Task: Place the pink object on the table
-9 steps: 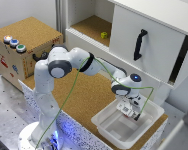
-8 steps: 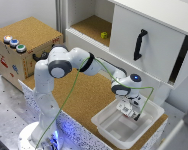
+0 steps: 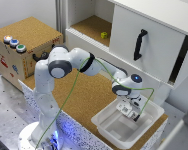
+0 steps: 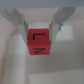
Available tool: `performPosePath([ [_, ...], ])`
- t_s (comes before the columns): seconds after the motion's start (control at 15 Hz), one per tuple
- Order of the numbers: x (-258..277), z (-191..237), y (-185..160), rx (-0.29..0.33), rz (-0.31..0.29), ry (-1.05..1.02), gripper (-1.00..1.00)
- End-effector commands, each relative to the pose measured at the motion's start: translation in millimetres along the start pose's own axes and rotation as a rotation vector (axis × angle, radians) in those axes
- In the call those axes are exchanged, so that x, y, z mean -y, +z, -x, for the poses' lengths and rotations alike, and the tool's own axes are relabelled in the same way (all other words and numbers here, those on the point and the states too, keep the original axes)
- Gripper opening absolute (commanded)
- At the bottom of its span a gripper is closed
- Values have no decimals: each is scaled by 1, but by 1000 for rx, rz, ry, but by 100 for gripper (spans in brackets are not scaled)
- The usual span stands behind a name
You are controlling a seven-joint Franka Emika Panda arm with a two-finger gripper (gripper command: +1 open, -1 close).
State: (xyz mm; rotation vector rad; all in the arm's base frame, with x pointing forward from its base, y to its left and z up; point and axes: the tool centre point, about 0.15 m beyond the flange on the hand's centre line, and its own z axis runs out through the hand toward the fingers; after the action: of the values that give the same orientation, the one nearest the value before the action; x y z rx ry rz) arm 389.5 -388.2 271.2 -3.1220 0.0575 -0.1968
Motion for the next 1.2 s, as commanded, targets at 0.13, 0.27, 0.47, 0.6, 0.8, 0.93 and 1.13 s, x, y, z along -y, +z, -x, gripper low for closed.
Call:
performPosePath([
  [0.13,81,9,-111,-65,-11,-14,-100],
  [0.27,125,6,-111,-53,-34,-49,-100],
  [0.47,180,1,-96,-25,-59,-90,-100],
  [0.6,218,-3,-78,-9,-64,-126,-100],
  [0.8,254,-11,-49,-1,-79,-153,-100],
  [0.93,266,-16,-32,4,-65,-165,-100],
  [1.13,282,-17,6,47,-31,-193,-100],
])
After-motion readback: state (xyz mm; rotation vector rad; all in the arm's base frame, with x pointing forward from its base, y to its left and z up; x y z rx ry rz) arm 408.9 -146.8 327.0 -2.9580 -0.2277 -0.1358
